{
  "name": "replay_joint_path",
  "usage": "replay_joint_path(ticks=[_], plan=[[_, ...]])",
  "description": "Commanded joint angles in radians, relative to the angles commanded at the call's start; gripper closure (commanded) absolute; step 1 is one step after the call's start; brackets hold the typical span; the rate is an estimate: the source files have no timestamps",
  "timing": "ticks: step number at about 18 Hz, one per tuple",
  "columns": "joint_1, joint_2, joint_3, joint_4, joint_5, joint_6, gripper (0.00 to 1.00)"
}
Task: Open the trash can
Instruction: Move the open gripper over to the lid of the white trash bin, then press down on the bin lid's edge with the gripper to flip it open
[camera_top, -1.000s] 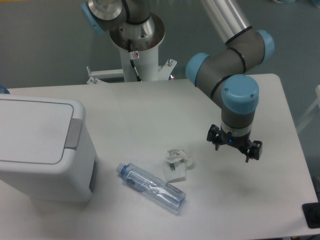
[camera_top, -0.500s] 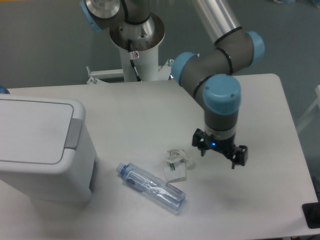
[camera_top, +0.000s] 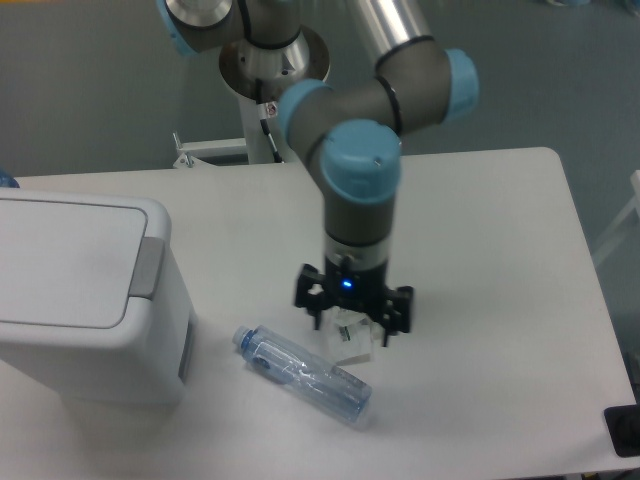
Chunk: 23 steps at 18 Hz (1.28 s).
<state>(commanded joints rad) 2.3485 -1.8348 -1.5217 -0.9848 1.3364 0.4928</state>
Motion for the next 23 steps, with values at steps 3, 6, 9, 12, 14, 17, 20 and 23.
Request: replay_joint_path(ticks=[3, 6, 9, 12, 14, 17, 20, 23], plan=[[0.000, 0.041, 0.005, 0.000, -0.075, -0.103, 0.00], [-0.050, 0.065, 0.006, 0.002, -0.095, -0.172, 0.00], [-0.093, 0.086, 0.005, 0.012, -0.097, -0.203, 0.00], [-0.133, 0.095, -0.011, 0.029, -0.098, -0.212, 0.00], [-0.135, 0.091, -0.015, 0.038, -0.103, -0.226, 0.00], [-0.137, 0.097, -0.017, 0.043, -0.102, -0.250, 0.00], [-0.135, 0.098, -0.015, 0.045, -0.094, -0.246, 0.00], [-0.133, 0.106, -0.020, 0.048, -0.092, -0.243, 0.00]])
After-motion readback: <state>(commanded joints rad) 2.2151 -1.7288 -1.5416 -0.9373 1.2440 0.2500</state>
